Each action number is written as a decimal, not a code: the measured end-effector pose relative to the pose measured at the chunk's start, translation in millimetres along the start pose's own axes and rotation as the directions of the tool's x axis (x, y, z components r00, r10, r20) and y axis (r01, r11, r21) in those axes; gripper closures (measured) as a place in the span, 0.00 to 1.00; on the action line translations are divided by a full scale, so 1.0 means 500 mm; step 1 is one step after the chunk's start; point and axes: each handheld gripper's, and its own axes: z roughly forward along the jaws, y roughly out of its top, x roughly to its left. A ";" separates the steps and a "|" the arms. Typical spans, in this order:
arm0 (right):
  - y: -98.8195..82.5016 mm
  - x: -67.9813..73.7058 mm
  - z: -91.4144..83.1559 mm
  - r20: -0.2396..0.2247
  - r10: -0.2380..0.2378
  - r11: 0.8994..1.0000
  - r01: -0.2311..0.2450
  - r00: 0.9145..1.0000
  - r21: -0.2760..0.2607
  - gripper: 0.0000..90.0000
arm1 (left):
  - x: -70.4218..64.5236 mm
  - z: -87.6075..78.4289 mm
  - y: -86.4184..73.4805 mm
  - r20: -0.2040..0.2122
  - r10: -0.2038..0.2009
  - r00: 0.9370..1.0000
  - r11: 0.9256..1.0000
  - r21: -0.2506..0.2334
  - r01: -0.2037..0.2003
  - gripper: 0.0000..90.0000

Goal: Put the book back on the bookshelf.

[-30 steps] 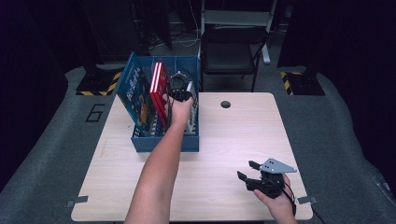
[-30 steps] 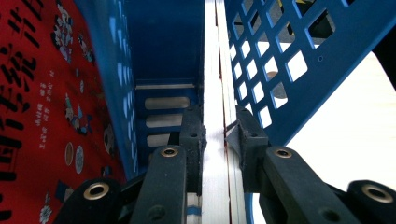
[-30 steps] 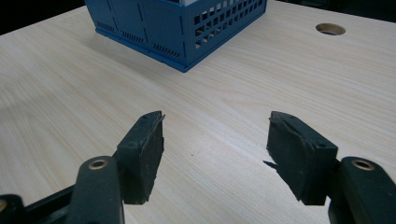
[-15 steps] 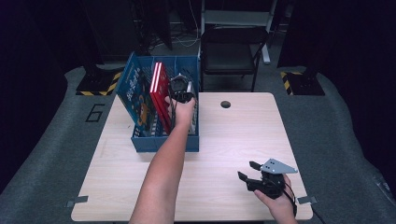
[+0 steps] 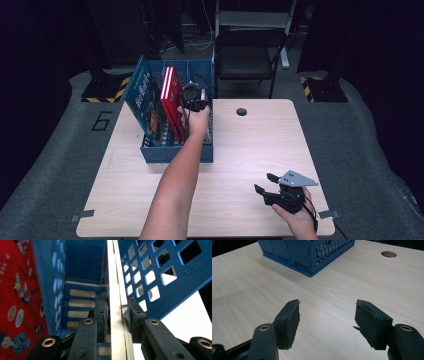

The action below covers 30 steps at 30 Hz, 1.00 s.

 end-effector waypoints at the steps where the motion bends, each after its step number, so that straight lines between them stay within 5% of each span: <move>1: 0.000 0.000 0.001 0.004 0.004 1.000 -0.004 1.000 -0.002 0.40 | 0.000 0.000 0.000 -0.002 0.008 1.000 1.000 0.004 -0.008 0.82; 16: 0.000 0.002 0.001 0.005 0.000 1.000 0.000 1.000 -0.002 0.40 | 0.027 0.025 -0.024 0.035 -0.037 0.999 0.998 0.047 0.035 0.80; 30: 0.001 0.000 -0.001 0.002 0.006 1.000 -0.006 1.000 -0.007 0.40 | 0.040 -0.001 -0.021 0.079 -0.026 0.997 0.998 0.062 0.022 0.73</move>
